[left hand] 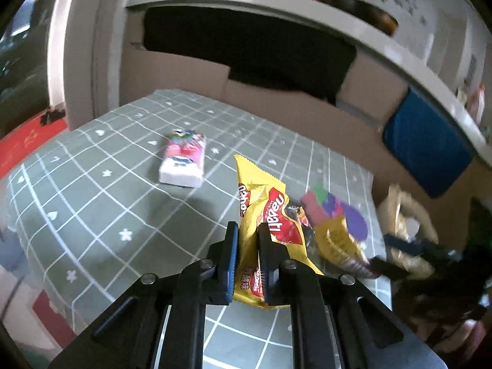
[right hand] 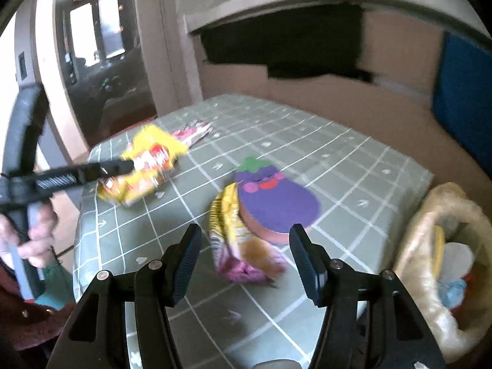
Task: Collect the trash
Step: 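Grasp the yellow chip bag with the left tool while the right tool grasps the yellow-purple wrapper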
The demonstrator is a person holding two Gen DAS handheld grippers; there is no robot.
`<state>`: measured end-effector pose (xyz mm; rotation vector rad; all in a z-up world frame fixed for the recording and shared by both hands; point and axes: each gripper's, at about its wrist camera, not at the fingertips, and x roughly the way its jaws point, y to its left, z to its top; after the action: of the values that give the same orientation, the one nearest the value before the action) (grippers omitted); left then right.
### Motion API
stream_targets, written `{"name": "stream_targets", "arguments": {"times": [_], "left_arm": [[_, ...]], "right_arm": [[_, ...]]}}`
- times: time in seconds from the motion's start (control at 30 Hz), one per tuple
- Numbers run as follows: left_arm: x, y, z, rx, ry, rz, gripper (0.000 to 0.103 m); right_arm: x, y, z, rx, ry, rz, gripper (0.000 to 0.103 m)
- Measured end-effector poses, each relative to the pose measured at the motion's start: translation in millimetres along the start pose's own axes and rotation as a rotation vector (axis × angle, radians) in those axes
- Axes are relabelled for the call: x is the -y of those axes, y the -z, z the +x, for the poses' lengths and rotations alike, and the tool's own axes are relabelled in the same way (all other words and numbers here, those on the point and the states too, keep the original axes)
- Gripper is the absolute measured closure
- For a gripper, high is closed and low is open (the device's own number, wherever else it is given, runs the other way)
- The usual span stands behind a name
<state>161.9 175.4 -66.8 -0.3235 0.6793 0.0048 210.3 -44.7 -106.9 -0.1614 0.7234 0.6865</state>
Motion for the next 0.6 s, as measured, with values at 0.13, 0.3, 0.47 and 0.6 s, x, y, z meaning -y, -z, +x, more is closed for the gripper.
{"name": "stream_targets", "arguments": {"times": [0.13,0.3,0.47,0.6], "left_arm": [[-10.3,0.4,-3.9,-0.002,-0.001,-0.028,0.09],[-17.4,7.9,4.9,-0.03,-0.007,-0.06,0.09],[-18.8,12.5,12.3,-0.051,0.007,-0.083,0.09],[-16.3,14.5,15.5,-0.054,0.014,-0.08,0.09]], "right_arm": [[-2.7,2.4,24.8,-0.064,-0.006,0.001,0.046],[-1.7,10.3,43.6,-0.123,0.016,0.013,0.046],[10.0,9.9,40.1,-0.109,-0.034,0.071,0.046],[20.8,7.3,39.2,-0.122,-0.095,0.118,0.046]]}}
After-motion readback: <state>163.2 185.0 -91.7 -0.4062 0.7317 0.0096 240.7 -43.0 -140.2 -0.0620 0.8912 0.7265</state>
